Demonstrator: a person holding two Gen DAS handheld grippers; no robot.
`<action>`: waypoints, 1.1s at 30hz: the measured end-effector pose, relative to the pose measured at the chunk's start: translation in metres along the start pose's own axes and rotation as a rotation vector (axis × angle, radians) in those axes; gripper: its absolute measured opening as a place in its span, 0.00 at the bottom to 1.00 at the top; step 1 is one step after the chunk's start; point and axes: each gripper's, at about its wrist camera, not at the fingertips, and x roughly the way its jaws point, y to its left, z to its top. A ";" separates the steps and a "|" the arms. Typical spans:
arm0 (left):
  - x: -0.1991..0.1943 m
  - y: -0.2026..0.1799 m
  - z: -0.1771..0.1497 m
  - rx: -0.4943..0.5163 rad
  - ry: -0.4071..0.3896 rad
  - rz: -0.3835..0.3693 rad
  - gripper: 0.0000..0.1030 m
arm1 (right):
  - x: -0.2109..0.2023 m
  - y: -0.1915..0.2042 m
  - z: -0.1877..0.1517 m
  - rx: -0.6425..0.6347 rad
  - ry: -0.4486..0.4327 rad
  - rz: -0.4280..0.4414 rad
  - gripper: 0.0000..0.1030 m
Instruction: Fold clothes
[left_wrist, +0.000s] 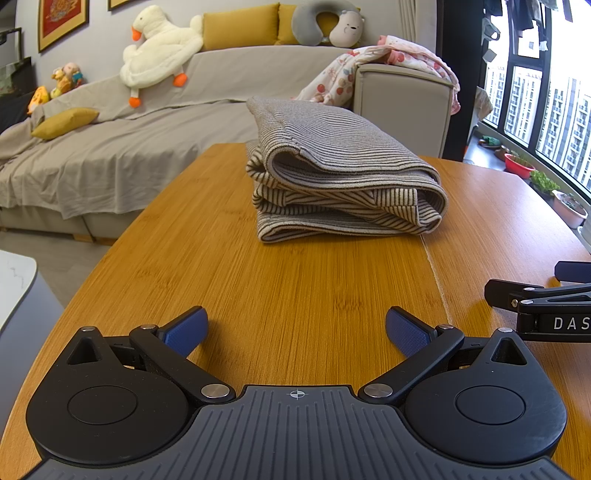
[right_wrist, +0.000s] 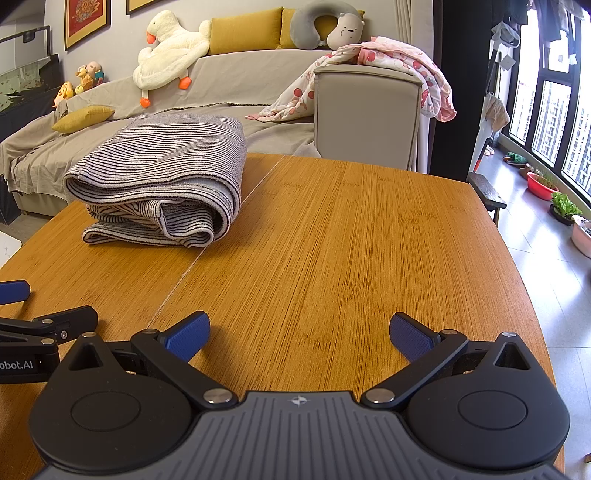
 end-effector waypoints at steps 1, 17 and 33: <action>0.000 0.000 0.000 0.000 0.000 0.000 1.00 | 0.000 0.000 0.000 0.000 0.000 0.000 1.00; 0.000 0.000 0.000 0.000 0.000 0.000 1.00 | 0.000 0.000 0.000 0.000 0.000 0.000 1.00; 0.006 -0.001 0.005 0.037 -0.001 -0.046 1.00 | 0.000 0.000 0.000 0.000 0.000 0.000 1.00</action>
